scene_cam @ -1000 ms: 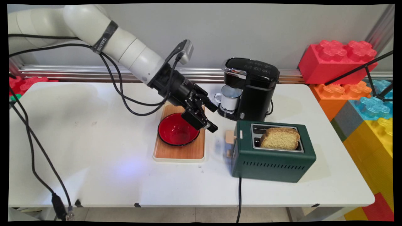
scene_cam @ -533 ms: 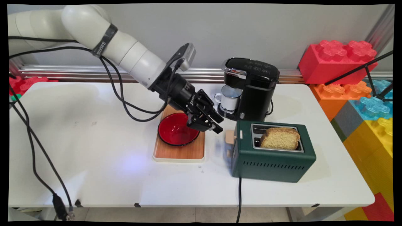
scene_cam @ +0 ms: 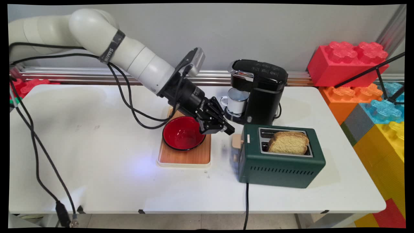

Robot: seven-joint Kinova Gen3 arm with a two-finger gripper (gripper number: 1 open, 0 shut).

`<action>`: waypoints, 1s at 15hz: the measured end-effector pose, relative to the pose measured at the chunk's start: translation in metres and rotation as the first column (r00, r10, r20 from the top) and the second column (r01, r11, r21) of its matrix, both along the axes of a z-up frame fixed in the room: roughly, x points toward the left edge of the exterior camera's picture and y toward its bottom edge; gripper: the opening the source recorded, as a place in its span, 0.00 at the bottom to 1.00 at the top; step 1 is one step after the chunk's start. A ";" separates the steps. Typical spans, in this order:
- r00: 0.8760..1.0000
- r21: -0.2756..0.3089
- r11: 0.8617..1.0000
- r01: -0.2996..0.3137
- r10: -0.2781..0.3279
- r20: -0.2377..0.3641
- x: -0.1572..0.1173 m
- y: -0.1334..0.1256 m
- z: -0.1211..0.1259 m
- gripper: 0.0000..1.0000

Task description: Press the toaster switch

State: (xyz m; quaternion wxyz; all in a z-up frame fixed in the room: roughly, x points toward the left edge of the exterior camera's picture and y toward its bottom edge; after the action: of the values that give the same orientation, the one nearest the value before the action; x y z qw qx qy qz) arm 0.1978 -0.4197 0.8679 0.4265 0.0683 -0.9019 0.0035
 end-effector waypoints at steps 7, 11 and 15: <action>0.999 -0.008 1.000 0.005 -0.006 -0.031 -0.010 -0.002 -0.027 0.00; 0.999 -0.021 1.000 -0.005 0.005 -0.041 -0.015 -0.006 -0.041 0.00; 0.999 -0.028 0.999 -0.016 0.014 -0.048 -0.019 -0.010 -0.053 0.00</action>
State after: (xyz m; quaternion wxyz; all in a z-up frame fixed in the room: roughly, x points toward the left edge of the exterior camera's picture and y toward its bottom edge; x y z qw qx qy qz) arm 0.1793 -0.4297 0.8149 0.4488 0.0690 -0.8908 0.0179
